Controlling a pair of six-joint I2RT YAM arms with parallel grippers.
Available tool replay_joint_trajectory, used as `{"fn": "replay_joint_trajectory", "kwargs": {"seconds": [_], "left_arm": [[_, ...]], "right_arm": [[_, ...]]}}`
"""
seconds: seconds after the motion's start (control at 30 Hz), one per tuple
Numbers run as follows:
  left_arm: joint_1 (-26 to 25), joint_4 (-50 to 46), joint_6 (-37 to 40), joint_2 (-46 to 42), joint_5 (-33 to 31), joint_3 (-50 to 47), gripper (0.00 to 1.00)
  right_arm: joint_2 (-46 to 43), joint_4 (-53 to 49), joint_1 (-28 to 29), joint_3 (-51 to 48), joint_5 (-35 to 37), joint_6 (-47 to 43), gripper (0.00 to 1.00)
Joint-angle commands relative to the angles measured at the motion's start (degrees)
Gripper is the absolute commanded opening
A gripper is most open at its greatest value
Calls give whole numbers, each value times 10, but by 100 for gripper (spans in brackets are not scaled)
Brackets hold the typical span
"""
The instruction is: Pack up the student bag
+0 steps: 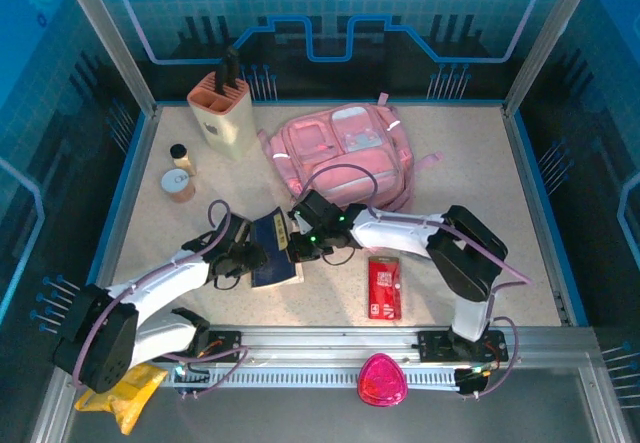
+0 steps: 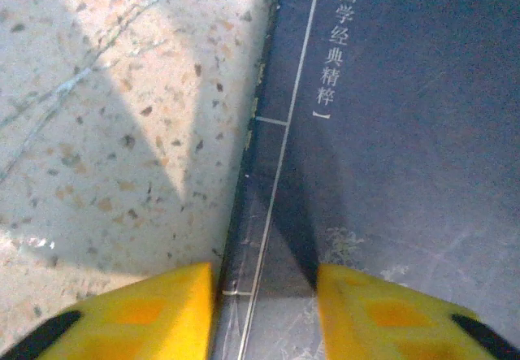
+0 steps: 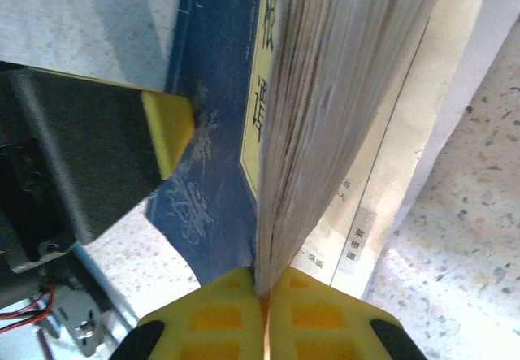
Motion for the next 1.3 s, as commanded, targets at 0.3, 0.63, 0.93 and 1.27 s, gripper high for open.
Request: {"fn": "replay_joint_trajectory", "kwargs": {"seconds": [0.3,0.63,0.93,1.27], "left_arm": [[114,-106,28,-256,119,52,77],[124,50,-32,-282,305,40,72],[123,95,-66,-313,317,36,25],[116,197,-122,-301,297,47,0]], "right_arm": [[-158,76,-40,-40,-85,35,0],[-202,131,-80,-44,-185,68,0],[-201,140,-104,-81,-185,67,0],[-234,166,-141,-132,-207,98,62]]}}
